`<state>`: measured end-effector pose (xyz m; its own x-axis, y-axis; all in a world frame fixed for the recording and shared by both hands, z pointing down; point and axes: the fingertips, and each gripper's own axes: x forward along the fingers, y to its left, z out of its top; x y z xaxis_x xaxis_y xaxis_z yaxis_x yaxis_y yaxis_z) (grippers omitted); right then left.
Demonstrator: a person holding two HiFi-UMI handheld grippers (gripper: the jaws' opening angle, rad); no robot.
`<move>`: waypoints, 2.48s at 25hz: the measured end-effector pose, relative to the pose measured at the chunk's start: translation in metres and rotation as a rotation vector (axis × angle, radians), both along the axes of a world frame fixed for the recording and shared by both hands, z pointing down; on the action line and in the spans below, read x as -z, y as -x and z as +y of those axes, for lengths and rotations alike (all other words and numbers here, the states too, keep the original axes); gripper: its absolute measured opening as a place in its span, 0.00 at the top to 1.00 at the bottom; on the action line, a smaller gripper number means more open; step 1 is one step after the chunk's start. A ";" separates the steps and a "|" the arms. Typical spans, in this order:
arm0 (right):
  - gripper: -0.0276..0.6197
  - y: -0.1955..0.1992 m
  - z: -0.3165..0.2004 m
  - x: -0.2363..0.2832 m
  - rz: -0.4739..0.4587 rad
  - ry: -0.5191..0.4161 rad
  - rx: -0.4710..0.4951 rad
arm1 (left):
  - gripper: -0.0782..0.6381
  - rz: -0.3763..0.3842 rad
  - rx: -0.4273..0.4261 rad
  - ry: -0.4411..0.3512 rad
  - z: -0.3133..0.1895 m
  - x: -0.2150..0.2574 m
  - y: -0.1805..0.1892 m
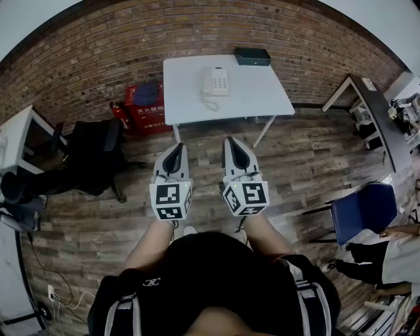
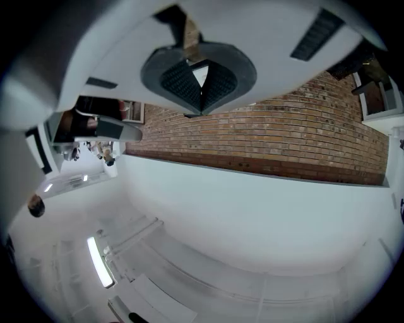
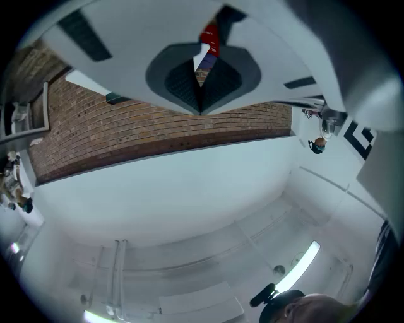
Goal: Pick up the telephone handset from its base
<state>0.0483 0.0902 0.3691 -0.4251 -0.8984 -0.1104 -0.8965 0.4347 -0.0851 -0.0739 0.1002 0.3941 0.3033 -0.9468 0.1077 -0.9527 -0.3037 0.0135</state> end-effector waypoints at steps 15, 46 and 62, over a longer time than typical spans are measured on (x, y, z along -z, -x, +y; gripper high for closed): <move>0.96 0.015 -0.023 -0.013 -0.004 0.015 -0.042 | 0.89 -0.002 -0.064 0.000 -0.026 -0.008 0.006; 0.96 0.034 -0.122 -0.036 0.011 0.027 -0.091 | 0.89 0.002 -0.135 0.006 -0.126 -0.031 0.014; 0.96 0.012 -0.251 -0.048 0.012 0.072 -0.067 | 0.89 -0.008 -0.122 0.034 -0.249 -0.037 -0.011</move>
<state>0.0362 -0.1607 0.4168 -0.3649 -0.9302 -0.0395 -0.9245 0.3670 -0.1030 -0.0625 -0.1490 0.4312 0.4146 -0.8989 0.1418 -0.9090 -0.4164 0.0183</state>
